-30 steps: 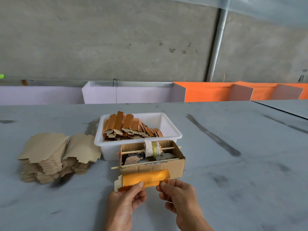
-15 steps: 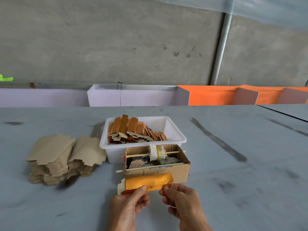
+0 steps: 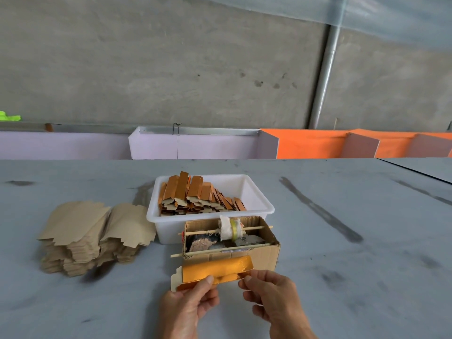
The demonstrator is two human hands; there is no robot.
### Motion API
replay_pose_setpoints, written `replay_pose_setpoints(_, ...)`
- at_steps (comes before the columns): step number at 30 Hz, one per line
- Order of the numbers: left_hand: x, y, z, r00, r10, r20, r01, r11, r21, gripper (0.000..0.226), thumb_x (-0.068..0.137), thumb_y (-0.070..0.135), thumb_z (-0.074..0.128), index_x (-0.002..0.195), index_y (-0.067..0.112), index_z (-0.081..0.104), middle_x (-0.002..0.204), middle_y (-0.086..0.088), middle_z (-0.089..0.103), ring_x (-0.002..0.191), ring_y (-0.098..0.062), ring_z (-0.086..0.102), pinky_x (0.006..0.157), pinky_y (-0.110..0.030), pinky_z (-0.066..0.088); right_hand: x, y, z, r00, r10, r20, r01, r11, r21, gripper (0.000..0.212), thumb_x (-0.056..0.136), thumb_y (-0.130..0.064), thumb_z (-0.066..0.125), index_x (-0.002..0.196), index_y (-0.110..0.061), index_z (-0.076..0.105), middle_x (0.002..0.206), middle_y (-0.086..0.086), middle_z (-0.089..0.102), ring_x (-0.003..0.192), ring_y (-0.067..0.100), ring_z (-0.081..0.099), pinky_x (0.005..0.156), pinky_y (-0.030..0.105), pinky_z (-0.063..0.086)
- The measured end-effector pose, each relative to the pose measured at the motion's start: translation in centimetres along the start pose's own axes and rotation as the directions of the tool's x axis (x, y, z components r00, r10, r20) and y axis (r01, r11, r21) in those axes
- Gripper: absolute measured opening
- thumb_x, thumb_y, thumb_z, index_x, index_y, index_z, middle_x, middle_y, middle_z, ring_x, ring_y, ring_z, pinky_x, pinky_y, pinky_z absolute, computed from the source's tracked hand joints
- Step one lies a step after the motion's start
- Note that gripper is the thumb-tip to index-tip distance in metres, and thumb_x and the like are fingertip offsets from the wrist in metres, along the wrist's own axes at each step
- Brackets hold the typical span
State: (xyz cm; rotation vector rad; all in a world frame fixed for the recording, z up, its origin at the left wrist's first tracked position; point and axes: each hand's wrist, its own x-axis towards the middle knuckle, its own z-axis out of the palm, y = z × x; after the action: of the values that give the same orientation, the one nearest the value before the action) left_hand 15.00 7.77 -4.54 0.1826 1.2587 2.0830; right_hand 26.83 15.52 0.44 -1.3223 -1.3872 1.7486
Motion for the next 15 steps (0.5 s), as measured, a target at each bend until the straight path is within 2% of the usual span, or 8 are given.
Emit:
replay_pose_setpoints(3, 0.1, -0.1, 0.0, 1.000, 0.004, -0.006, -0.004, 1.000, -0.008, 0.003, 0.076, -0.011, 0.065, 0.075, -0.011, 0.063, 0.056, -0.019, 0.064, 0.044, -0.022, 0.061, 0.041, -0.029, 0.052, 0.1, -0.2, -0.5, 0.997, -0.063, -0.041, 0.061, 0.997, -0.044, 0.010, 0.085, -0.003, 0.064, 0.078, -0.007, 0.069, 0.065, 0.004, 0.072, 0.054, 0.013, 0.059, 0.044, 0.021, 0.040)
replay_pose_setpoints(8, 0.1, -0.2, -0.1, 1.000, 0.005, -0.012, -0.005, 1.000, -0.010, 0.004, 0.073, -0.008, 0.068, 0.071, -0.008, 0.065, 0.058, -0.019, 0.065, 0.047, -0.022, 0.063, 0.044, -0.029, 0.053, 0.9, -1.5, -1.7, 0.913, -0.380, -0.146, 0.343, 0.911, -0.229, 0.019, 0.081, -0.006, 0.066, 0.066, -0.018, 0.069, 0.061, -0.002, 0.068, 0.056, 0.012, 0.056, 0.050, 0.024, 0.041)
replay_pose_setpoints(12, 0.3, -0.4, -0.2, 1.000, -0.004, -0.024, 0.004, 1.000, 0.002, 0.021, 0.061, 0.000, 0.074, 0.076, -0.012, 0.065, 0.063, -0.020, 0.067, 0.050, -0.023, 0.064, 0.046, -0.028, 0.053, 2.2, -4.0, -1.4, 0.822, -0.562, -0.093, 0.468, 0.759, -0.452, 0.021, 0.082, -0.015, 0.066, 0.064, -0.026, 0.070, 0.057, -0.012, 0.061, 0.055, 0.005, 0.051, 0.049, 0.022, 0.038)
replay_pose_setpoints(15, 0.3, -0.4, -0.3, 1.000, 0.001, -0.023, -0.001, 1.000, 0.018, 0.025, 0.060, 0.003, 0.075, 0.077, -0.013, 0.065, 0.066, -0.022, 0.068, 0.052, -0.024, 0.065, 0.048, -0.029, 0.053, 3.8, -5.8, -0.8, 0.819, -0.574, -0.012, 0.446, 0.649, -0.616, 0.015, 0.084, -0.016, 0.063, 0.077, -0.022, 0.074, 0.069, -0.007, 0.067, 0.065, 0.012, 0.060, 0.058, 0.030, 0.052)
